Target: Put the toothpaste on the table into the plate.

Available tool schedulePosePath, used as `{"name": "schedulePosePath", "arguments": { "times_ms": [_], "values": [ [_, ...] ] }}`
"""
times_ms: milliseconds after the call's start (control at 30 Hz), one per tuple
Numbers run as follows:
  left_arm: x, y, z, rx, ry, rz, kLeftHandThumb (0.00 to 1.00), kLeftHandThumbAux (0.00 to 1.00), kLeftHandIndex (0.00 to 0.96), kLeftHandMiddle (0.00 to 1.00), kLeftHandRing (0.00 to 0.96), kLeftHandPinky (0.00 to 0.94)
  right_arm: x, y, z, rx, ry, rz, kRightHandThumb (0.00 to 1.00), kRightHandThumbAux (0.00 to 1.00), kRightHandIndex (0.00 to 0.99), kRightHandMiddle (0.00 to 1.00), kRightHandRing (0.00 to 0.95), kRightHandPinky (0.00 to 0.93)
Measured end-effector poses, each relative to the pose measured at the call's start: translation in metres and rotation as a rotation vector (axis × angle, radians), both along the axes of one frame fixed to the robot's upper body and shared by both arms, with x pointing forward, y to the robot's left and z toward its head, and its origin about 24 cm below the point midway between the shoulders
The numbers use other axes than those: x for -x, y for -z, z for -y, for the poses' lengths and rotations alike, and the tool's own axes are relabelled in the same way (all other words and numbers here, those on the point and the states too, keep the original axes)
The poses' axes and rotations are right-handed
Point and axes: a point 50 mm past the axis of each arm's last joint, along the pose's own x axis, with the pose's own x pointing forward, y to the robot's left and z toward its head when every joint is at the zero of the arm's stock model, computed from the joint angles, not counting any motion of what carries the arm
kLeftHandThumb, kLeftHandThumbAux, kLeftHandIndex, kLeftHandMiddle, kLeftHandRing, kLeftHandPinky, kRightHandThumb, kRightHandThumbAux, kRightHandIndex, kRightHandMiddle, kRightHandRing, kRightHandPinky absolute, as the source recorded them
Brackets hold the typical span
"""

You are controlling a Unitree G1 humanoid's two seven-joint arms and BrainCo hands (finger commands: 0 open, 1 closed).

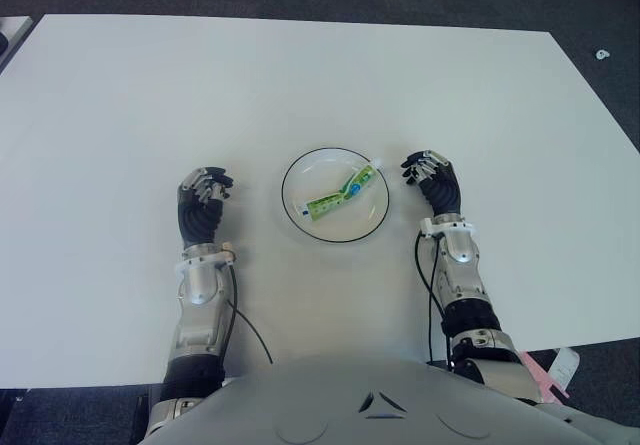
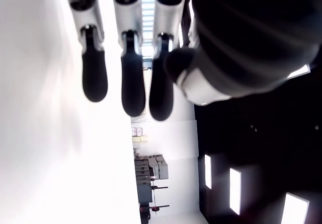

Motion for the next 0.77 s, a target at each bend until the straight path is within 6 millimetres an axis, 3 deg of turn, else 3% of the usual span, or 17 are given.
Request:
{"name": "schedulePosePath", "arguments": {
  "times_ms": [767],
  "values": [
    [-0.0003,0.0002,0.0004,-0.003,0.006,-0.004,0.712,0.719,0.433,0.519,0.508,0.516,0.0022,0.0036,-0.0040,-0.005,-0.017,-0.011,0.710,0.728,0.430,0.509,0.518,0.514]
  ]
}}
